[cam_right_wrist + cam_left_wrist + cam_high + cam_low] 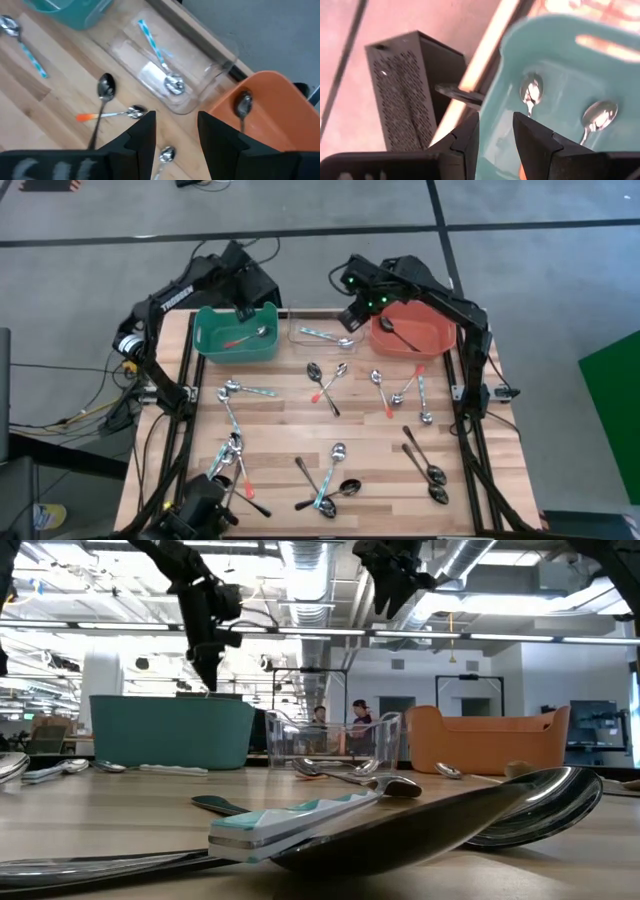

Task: Sort silverware by color (type)
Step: Put the black spoon into the orange bin

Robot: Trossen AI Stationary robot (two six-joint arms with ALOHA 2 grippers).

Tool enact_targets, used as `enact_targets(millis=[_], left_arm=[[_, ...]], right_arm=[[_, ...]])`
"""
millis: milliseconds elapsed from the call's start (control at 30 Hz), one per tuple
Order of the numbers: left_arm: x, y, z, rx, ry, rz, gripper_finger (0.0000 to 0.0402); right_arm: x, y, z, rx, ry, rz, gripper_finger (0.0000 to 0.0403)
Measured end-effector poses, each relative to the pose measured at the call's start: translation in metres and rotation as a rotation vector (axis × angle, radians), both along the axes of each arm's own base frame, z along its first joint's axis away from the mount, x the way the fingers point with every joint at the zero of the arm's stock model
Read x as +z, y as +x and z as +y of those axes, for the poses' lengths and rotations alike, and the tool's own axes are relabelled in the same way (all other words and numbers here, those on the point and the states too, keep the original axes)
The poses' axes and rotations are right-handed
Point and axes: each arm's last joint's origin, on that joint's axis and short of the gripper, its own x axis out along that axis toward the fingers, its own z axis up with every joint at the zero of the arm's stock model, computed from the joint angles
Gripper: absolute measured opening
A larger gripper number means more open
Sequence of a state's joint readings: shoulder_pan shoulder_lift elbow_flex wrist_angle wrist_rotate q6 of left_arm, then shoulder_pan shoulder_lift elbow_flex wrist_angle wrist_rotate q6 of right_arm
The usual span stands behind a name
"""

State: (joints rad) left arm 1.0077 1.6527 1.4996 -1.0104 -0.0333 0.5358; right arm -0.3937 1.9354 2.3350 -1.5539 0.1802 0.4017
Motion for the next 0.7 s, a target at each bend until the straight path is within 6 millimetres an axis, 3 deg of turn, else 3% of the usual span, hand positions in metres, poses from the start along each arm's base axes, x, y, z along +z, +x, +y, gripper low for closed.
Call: enact_targets(millis=[133,300,700], left_arm=[[0.016,0.001,0.001,-0.012,0.021,-0.030,0.0108],[0.021,0.003,-0.002,-0.034,-0.002,-0.055,0.0108],[0.021,0.019,-0.013,-0.096,-0.009,-0.063,0.0108]], right_arm=[[-0.002,0.014,0.016,0.014,0.001,-0.055,0.0166],[-0.011,0.033,0.034,0.010,0.012,-0.135,0.0166],[-0.059,0.073,0.054,0.086,0.069,-0.257,0.0166]])
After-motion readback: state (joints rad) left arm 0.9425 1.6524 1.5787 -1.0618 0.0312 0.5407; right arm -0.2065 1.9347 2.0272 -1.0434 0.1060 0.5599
